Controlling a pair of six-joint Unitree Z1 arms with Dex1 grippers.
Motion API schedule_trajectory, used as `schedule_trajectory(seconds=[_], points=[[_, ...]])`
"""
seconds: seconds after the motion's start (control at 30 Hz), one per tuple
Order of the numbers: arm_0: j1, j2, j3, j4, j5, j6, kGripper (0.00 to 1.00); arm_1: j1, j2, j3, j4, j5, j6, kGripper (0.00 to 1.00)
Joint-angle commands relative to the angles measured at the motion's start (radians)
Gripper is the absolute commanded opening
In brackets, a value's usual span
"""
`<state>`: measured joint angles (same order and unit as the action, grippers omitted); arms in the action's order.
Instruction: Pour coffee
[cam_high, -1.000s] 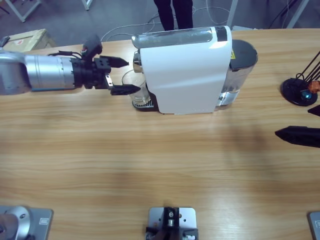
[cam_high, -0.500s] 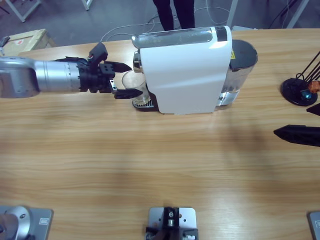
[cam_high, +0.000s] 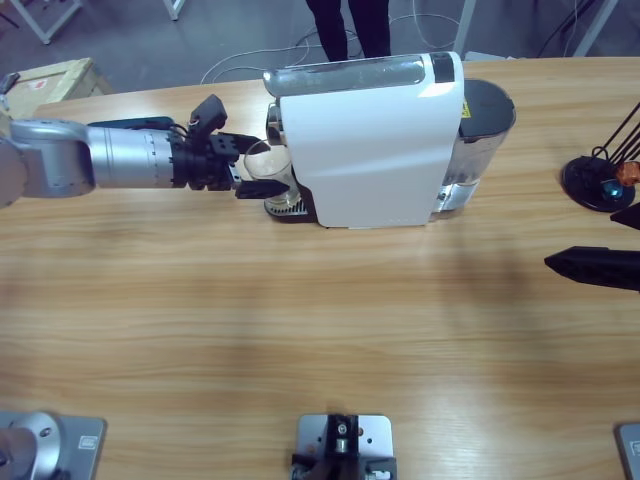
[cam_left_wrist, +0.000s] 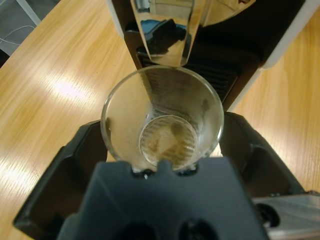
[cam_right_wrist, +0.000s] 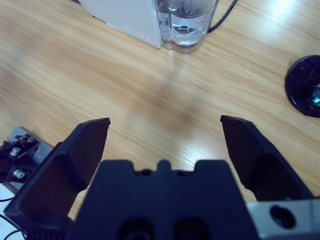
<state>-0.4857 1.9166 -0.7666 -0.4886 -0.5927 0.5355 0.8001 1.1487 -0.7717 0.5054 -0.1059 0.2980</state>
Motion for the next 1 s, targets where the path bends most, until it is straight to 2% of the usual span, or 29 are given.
schedule_trajectory(seconds=[0.03,0.13,0.17,0.2,0.47,0.57,0.77,0.9,1.0], points=[[-0.009,0.064,-0.019,-0.016,-0.012,-0.039,0.72,0.005,0.04,0.039,-0.021,0.014,0.012,1.0],[-0.016,0.064,-0.017,-0.016,-0.016,-0.034,0.309,0.005,0.044,0.038,-0.025,0.014,0.012,1.0],[-0.016,0.063,-0.017,-0.017,-0.016,-0.032,0.045,0.005,0.044,0.038,-0.025,0.014,0.012,1.0],[-0.016,0.062,-0.015,-0.017,-0.017,-0.032,0.0,0.005,0.043,0.038,-0.025,0.014,0.012,1.0],[0.011,0.014,0.04,-0.019,-0.062,-0.066,0.0,0.004,0.037,0.032,-0.024,0.012,0.012,1.0],[0.066,-0.064,0.089,-0.026,-0.032,-0.081,0.0,0.004,0.046,0.033,-0.031,0.011,0.012,1.0],[0.177,-0.214,0.159,-0.027,0.108,-0.153,0.0,0.004,0.06,0.037,-0.067,0.014,0.016,1.0],[0.302,-0.321,0.181,-0.028,0.309,-0.274,0.0,0.004,0.072,0.036,-0.076,0.014,0.018,1.0],[0.399,-0.29,0.178,-0.081,0.435,-0.36,0.0,0.004,0.078,0.032,-0.076,0.01,0.018,1.0]])
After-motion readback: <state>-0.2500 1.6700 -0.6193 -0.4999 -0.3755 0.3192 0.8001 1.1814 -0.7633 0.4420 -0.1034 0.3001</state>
